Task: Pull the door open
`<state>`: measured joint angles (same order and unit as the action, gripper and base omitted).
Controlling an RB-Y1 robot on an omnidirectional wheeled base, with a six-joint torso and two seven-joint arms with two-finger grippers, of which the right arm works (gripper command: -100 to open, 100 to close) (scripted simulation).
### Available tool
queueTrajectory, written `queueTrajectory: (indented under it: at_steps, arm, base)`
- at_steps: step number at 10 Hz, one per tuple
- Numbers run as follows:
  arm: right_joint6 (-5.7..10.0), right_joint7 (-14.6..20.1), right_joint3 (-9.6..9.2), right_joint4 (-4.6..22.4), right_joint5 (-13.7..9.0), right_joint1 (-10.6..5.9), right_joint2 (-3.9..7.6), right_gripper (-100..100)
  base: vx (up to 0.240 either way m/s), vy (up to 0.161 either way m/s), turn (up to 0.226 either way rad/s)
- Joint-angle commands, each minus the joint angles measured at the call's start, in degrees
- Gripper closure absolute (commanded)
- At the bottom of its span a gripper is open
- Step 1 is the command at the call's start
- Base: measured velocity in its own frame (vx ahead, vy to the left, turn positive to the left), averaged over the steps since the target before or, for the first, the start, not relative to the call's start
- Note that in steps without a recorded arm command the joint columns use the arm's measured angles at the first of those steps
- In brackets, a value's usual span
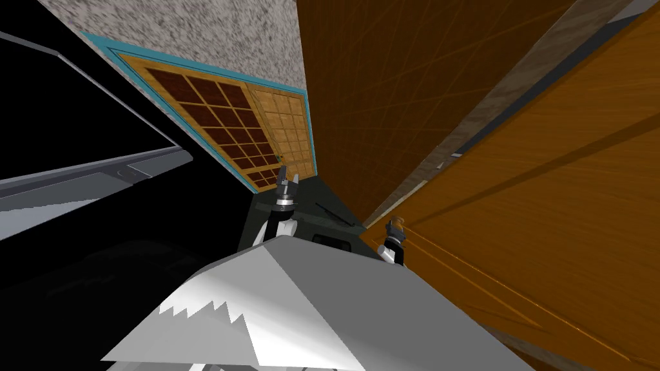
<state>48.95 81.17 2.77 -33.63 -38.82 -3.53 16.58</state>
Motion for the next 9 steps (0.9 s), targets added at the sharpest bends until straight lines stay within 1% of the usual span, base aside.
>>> queueTrajectory:
  at_steps: [1, 3, 4, 5, 7, 8, 9]
  arm:
    - [0.06, 0.7, -0.98, -0.1, 0.6, 0.03, 0.02, 100]
    - [0.00, 1.7, -2.65, -0.8, 1.6, 0.13, 0.31, 100]
    - [0.00, 1.7, -2.65, -0.8, 1.6, 0.13, 0.31, 100]
    - [-0.05, 2.5, -4.09, -1.4, 2.6, 0.21, 0.57, 100]
    - [-0.11, 3.5, -5.71, -2.1, 3.6, 0.31, 0.85, 100]
    - [-0.13, 3.8, -6.21, -2.3, 3.9, 0.34, 0.94, 100]
    - [-0.13, 3.8, -6.21, -2.3, 3.9, 0.34, 0.94, 100]
  base:
    - [-0.216, -0.033, 0.070]
    - [-0.249, -0.001, 0.075]
    - [-0.164, -0.006, 0.033]
    - [-0.199, -0.039, 0.062]
    - [-0.248, -0.011, 0.093]
    - [-0.238, -0.007, 0.050]
    - [-0.151, -0.017, 0.029]
